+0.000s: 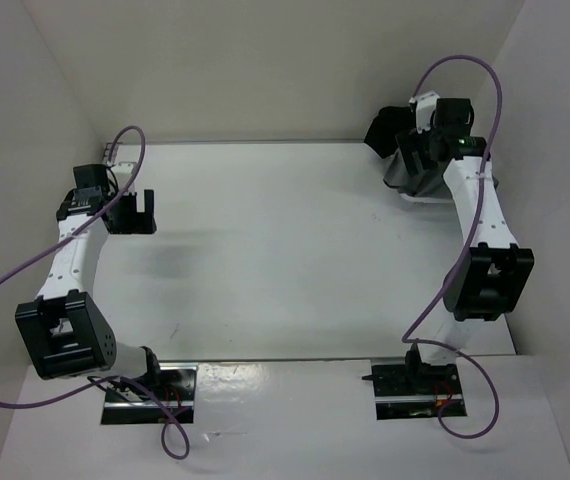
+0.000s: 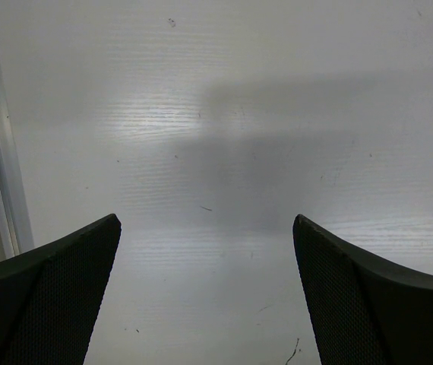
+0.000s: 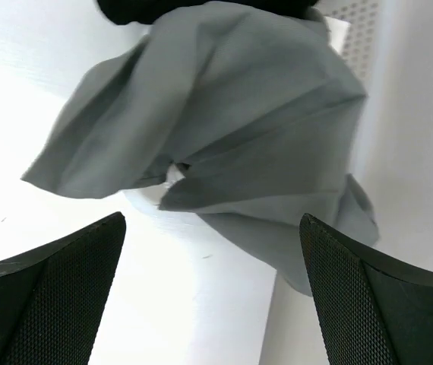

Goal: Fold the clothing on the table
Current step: Grab the skirt from the pile

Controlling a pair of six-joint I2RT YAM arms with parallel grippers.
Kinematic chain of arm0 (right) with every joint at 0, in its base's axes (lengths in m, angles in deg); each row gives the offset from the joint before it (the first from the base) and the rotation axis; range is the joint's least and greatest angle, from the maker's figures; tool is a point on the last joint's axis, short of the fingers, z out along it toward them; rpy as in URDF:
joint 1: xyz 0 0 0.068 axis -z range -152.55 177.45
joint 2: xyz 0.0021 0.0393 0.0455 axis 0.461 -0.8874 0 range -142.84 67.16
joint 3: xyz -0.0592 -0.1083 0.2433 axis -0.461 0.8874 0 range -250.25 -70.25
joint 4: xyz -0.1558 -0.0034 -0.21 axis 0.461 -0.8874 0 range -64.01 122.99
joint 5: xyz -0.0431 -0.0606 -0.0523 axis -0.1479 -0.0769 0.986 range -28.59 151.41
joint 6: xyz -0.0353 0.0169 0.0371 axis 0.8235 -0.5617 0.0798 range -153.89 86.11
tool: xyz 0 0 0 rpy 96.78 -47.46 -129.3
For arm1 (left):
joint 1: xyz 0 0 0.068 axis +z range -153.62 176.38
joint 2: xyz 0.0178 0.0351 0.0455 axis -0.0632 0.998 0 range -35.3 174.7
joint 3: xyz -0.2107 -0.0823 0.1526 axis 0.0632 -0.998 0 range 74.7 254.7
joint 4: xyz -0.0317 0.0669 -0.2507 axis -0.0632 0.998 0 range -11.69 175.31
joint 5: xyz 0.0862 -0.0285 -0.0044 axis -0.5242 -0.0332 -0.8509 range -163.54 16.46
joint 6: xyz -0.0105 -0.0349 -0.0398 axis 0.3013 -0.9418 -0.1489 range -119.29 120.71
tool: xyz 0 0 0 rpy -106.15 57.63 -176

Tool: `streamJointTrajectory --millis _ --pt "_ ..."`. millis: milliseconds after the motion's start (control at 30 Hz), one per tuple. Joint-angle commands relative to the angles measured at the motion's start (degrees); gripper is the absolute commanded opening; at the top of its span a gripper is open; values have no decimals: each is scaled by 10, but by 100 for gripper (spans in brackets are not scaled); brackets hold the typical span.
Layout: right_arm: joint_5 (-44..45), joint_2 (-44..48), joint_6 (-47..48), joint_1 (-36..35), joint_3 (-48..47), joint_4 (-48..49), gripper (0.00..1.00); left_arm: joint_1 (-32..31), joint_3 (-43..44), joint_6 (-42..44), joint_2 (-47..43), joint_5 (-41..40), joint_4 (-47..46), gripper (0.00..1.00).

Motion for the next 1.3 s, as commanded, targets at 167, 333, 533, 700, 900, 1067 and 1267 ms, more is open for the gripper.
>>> streamJointTrajectory --millis 167,333,533,700,900,1067,1267 --pt "20 -33 -57 -5 -50 89 99 1 1 6 -21 2 -5 100" --pt "20 -111 -81 -30 -99 105 99 1 -4 6 -42 -20 -5 100" --pt "-36 -184 -104 -41 -176 97 99 1 -30 6 -74 -46 7 100" --pt "-48 -251 -115 -52 -258 97 99 20 -51 12 -107 -61 12 100" --pt "-61 -343 -121 -64 -430 26 99 44 -68 12 -126 -61 17 100" --pt "-21 -390 -114 -76 -518 13 99 55 -68 12 -132 -56 23 100" --pt "-34 -418 -114 -76 -524 8 99 60 -74 12 -127 -49 23 100"
